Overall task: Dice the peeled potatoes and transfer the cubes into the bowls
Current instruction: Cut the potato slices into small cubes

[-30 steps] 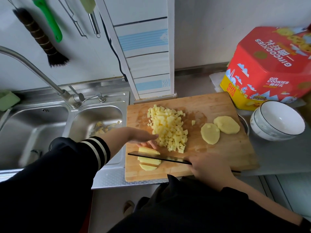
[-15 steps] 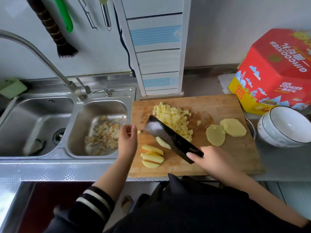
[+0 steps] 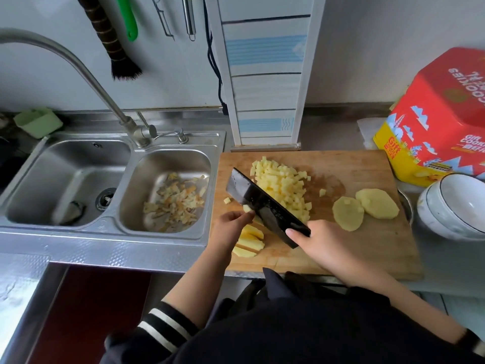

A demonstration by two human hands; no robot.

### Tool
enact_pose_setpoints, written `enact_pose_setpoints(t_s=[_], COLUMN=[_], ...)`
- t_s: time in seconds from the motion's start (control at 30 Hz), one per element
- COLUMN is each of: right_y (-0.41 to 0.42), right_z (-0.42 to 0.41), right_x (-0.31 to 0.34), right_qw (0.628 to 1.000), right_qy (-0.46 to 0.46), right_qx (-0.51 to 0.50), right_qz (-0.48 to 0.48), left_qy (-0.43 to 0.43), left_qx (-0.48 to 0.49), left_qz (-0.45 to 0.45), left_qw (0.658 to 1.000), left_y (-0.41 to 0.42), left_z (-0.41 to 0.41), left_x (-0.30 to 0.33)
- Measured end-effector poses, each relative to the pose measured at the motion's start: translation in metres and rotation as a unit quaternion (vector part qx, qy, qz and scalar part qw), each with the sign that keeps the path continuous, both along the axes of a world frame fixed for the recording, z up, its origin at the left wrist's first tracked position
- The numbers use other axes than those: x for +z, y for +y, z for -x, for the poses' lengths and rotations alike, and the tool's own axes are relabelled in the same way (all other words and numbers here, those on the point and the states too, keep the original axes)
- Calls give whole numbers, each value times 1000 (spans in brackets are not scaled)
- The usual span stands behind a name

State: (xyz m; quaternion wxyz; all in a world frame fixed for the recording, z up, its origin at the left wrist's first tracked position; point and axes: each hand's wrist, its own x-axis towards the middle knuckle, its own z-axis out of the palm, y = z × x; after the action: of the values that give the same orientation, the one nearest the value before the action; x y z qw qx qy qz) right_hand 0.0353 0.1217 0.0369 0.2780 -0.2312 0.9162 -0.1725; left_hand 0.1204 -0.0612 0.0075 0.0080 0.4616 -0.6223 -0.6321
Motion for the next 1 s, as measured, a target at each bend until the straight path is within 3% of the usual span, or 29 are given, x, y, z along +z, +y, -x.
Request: enact_pose_setpoints(t_s=[0.13,0.2,0.27,0.33,0.43,0.5,0.63,0.67,0.73,0.83,1.0], right_y=[0,2,7,12,19,25,33,35,37,39,40], right_z=[-3,-3,-2,0,2,1,-3,-3,-5,-7,-8], right_x=[4,4,4,5,1,-3,-11,-12,-14,-14,-14], right_qw=[1000,999,998,997,993,990,986,985,984,984,987], right_qy=[30,37,42,37,25,16,-13,-16,-17,-18,-16], right_qx=[5,-14,-40,-62,-98,-113,-127,-127,-126,-129,-124], right_qz=[-4,15,29,36,65,79,110,116,121,119,98], left_qy=[-27,-60,-98,-109,-113,-111,-136,-147,-164,-122,-89], left_qx=[-24,-112,-250,-372,-507,-572,-617,-631,-667,-688,-677], left_qz=[43,203,416,497,488,453,320,316,370,482,527], left_qw=[998,971,869,776,702,675,706,693,625,529,506], left_y=[1,-8,-22,-34,-42,-44,-49,-50,-48,-44,-46], left_z=[4,4,5,12,22,28,34,32,26,18,9], left_x=[-2,-6,-9,-11,-19,-22,-22,-23,-27,-34,-43])
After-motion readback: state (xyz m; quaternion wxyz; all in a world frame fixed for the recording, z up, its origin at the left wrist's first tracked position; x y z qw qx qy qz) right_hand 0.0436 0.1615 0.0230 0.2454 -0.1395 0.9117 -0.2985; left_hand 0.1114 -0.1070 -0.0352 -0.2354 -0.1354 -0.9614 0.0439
